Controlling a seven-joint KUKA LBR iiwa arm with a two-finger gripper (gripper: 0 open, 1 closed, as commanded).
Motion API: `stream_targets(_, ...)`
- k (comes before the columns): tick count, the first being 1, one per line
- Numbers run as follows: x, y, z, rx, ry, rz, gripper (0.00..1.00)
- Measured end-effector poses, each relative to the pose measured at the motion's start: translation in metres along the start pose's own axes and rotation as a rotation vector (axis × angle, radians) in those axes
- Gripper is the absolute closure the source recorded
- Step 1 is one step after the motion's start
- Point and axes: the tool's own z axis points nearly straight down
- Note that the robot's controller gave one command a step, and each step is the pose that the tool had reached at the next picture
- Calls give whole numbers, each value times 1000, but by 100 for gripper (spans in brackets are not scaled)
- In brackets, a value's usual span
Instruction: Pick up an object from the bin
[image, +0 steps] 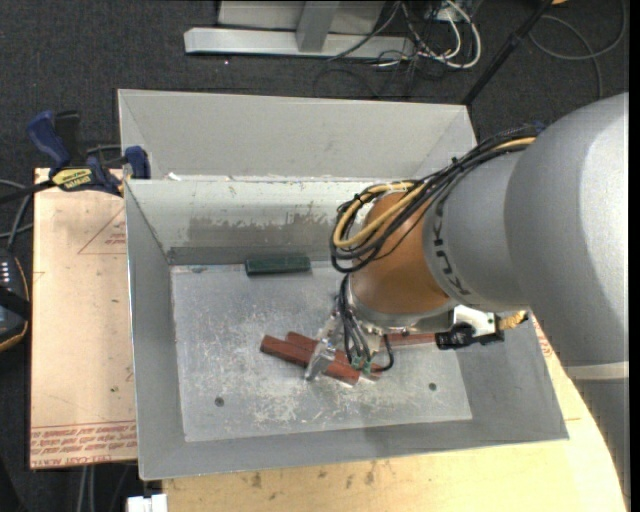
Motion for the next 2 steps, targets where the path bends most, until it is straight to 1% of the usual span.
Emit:
stream_targets(1,0,0,-1,2,6,0,100)
stream_targets(2,2,0,-6,7,21,-1,100)
